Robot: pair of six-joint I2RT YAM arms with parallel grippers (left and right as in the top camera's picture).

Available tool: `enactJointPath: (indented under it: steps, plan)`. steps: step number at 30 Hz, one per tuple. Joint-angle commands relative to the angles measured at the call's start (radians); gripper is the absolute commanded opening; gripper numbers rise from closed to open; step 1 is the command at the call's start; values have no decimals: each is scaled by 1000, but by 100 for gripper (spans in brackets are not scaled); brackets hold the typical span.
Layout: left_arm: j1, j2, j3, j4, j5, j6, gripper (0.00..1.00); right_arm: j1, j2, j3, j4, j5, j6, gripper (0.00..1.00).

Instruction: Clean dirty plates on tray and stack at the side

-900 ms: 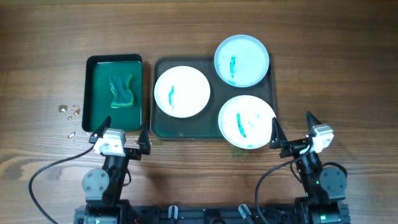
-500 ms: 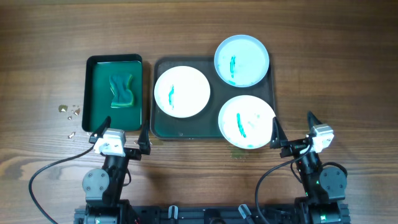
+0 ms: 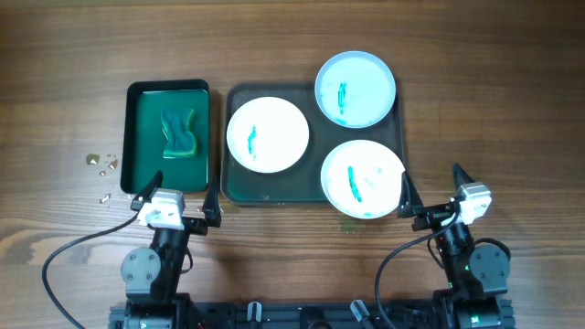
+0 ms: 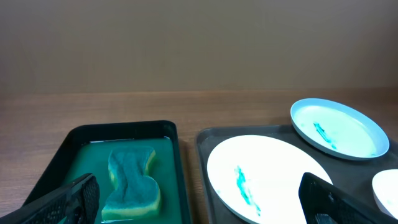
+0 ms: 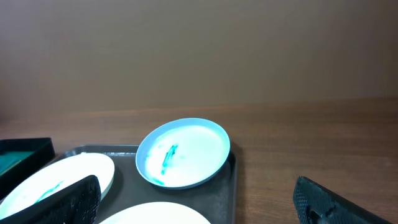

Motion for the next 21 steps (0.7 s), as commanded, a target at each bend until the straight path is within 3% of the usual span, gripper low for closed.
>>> enactJointPath:
  steps: [1, 21]
  plan:
    - [6, -10, -5, 6, -6, 19, 100, 4, -5, -1, 31, 12, -3, 100]
    - [6, 2, 17, 23, 1, 19, 100, 4, 66, 84, 34, -35, -78, 100]
